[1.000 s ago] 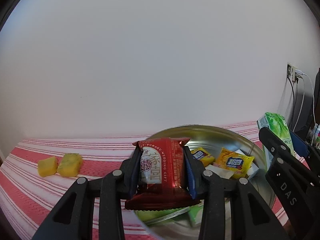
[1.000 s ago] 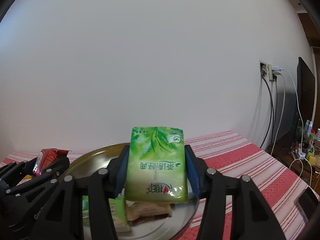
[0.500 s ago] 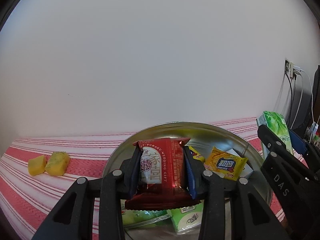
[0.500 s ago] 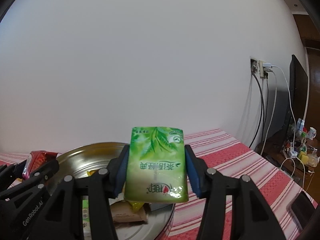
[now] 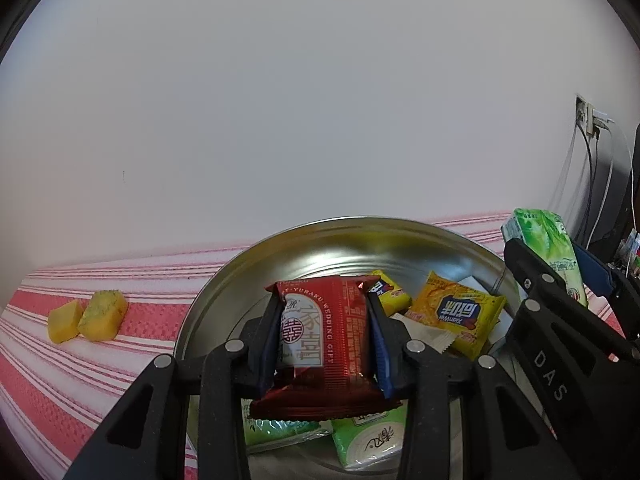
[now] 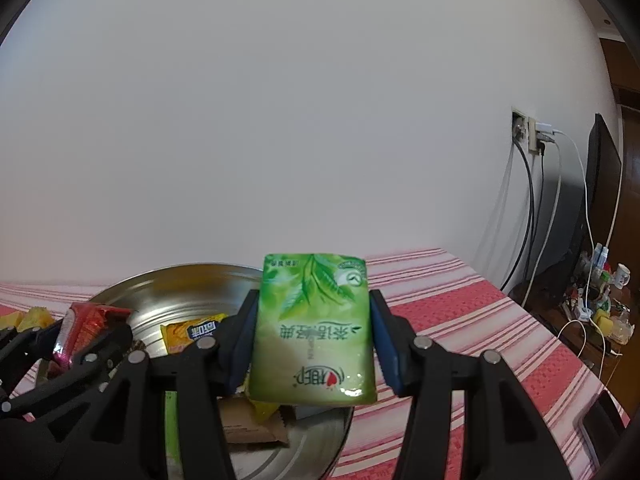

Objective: Organize objects
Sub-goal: 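Open both grippers to drop the packet and tissue pack into the tin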

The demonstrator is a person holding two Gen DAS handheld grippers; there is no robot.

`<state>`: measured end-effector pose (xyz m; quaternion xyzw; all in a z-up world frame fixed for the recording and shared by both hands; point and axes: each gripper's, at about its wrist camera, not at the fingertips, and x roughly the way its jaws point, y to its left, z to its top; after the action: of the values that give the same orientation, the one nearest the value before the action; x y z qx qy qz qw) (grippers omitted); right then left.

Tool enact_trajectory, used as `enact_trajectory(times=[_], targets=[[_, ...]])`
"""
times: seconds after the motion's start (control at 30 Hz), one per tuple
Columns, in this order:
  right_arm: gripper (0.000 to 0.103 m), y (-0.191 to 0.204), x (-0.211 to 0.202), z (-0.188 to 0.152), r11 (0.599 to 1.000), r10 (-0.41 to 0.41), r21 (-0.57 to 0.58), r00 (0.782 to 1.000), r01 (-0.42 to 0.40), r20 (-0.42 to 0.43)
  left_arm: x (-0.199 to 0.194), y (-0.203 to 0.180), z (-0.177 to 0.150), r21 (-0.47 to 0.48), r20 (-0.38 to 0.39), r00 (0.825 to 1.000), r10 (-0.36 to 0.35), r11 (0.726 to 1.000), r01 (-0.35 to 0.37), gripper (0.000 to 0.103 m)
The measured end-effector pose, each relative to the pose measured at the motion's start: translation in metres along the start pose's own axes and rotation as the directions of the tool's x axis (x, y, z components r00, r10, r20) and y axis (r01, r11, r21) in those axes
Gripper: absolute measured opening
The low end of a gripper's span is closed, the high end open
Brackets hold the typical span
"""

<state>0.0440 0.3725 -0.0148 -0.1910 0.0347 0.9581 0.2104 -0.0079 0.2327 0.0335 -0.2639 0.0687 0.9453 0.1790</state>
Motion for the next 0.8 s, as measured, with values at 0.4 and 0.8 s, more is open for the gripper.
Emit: enact_trajectory(times=[0.4,0.8], targets=[[0.053,0.013,0.017,-0.006,0.998,0.038,-0.051,0.997,-0.042,-0.073,0.01,0.001,-0.003,0.012,-0.022,0.998,0.066,0.998,-0.066,0.042],[0.1,-0.004,0.007,-0.003,0.997,0.057,0.05,0.998,-0.057,0.004,-0.017,0.036,0.004,-0.14,0.055,0.991,0.124,0.983,-0.115,0.101]])
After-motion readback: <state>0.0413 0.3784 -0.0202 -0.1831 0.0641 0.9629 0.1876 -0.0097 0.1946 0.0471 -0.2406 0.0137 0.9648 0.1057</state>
